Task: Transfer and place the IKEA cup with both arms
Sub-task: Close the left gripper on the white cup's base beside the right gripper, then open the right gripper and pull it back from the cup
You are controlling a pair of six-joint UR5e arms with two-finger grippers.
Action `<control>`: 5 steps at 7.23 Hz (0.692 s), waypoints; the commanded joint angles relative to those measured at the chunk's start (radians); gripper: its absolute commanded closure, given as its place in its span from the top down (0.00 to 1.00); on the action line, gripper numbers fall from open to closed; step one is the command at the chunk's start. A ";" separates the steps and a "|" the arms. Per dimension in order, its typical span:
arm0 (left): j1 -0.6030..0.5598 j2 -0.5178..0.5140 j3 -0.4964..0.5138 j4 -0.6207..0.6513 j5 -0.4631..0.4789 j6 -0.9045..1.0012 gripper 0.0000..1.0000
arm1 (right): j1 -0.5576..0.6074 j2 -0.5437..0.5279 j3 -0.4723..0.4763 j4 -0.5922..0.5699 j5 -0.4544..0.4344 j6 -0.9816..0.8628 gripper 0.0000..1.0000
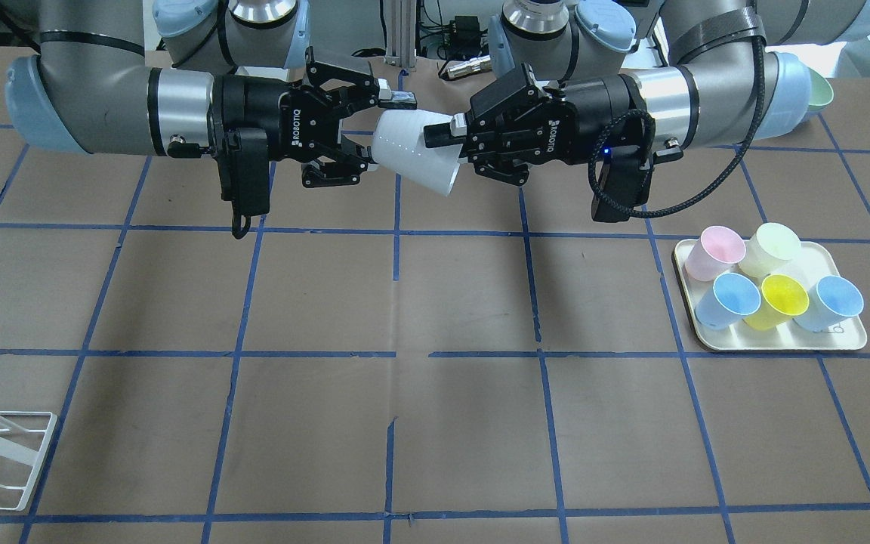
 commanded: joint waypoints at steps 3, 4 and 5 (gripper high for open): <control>0.001 0.000 0.001 0.002 0.000 0.000 0.14 | -0.005 0.003 -0.003 0.000 -0.002 0.045 1.00; 0.001 0.000 0.001 0.004 0.000 -0.002 0.11 | -0.017 0.004 -0.005 -0.002 -0.011 0.055 1.00; 0.001 0.001 0.007 0.004 0.003 -0.002 0.00 | -0.035 0.004 -0.006 -0.008 -0.016 0.056 1.00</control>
